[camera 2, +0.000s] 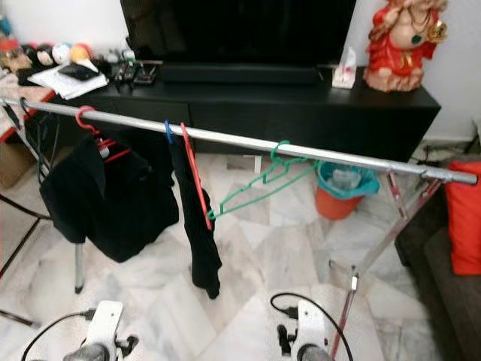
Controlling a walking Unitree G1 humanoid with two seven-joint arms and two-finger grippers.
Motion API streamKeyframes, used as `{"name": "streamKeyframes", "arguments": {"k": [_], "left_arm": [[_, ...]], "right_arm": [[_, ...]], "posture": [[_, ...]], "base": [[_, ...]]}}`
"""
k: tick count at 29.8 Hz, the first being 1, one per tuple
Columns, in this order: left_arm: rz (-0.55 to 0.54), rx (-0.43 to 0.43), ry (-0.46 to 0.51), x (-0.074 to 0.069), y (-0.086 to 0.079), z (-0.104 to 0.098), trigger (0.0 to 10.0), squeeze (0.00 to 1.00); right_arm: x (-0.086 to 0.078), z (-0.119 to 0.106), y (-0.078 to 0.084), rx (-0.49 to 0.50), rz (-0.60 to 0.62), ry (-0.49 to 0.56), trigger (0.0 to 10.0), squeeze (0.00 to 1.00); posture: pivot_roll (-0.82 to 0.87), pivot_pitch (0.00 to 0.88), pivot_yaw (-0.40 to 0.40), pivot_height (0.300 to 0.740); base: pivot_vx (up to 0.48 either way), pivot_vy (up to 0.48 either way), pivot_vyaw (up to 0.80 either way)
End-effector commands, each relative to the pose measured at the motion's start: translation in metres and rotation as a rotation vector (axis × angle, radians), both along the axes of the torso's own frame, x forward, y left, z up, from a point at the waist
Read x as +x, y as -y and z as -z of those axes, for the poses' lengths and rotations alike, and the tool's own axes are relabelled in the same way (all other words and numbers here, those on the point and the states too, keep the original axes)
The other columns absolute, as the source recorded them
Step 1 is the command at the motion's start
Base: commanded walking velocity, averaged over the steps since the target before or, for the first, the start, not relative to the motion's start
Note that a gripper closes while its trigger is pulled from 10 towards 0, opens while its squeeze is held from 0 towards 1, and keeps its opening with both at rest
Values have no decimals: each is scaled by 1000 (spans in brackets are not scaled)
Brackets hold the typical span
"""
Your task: Hang hanger
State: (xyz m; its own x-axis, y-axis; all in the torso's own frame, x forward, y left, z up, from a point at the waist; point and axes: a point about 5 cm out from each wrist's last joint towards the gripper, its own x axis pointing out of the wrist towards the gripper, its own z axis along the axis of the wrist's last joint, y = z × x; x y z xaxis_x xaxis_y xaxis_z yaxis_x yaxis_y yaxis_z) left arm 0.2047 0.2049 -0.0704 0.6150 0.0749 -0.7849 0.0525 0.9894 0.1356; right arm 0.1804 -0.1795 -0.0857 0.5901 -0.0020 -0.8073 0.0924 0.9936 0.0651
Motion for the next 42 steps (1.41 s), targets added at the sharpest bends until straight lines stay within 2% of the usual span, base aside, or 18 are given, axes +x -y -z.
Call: {"name": "streamKeyframes", "arguments": {"k": [1, 26, 31, 36, 37, 39, 40, 41, 42], "left_arm": [[10, -9, 3, 1, 2, 0, 10000, 0], [7, -9, -3, 0, 4, 1, 10000, 0], [15, 21, -4, 1, 2, 0, 10000, 0], [-6, 98, 70, 14, -8, -10, 10000, 0], [-28, 120, 113, 22, -13, -17, 10000, 0], [-43, 132, 143, 28, -16, -22, 10000, 0], [-66, 154, 198, 39, -21, -31, 10000, 0], [-66, 154, 198, 39, -21, -31, 10000, 0], [-85, 165, 266, 51, -24, -42, 10000, 0]], "right_arm": [[-2, 1, 5, -13, 5, -13, 10000, 0], [-2, 1, 5, -14, 6, -20, 10000, 0], [-2, 1, 5, -13, 4, -21, 10000, 0], [-2, 1, 5, -10, 0, -21, 10000, 0], [-2, 1, 5, -8, -1, -21, 10000, 0], [-2, 1, 5, -7, -1, -21, 10000, 0], [-1, 0, 5, -7, -1, -21, 10000, 0], [-1, 0, 5, -7, -1, -21, 10000, 0], [-1, 0, 5, -6, 0, -21, 10000, 0]], "posture": [[11, 0, -17, 740], [15, 0, -23, 740], [18, 0, -27, 740], [19, 0, -29, 740], [19, 0, -29, 740], [19, 0, -29, 740], [19, 0, -30, 740], [19, 0, -30, 740], [24, 0, -35, 740]], "base": [[277, 0, 0], [343, 0, 0], [171, 0, 0], [0, 0, 0], [0, 0, 0], [0, 0, 0], [0, 0, 0], [0, 0, 0], [0, 0, 0]]}}
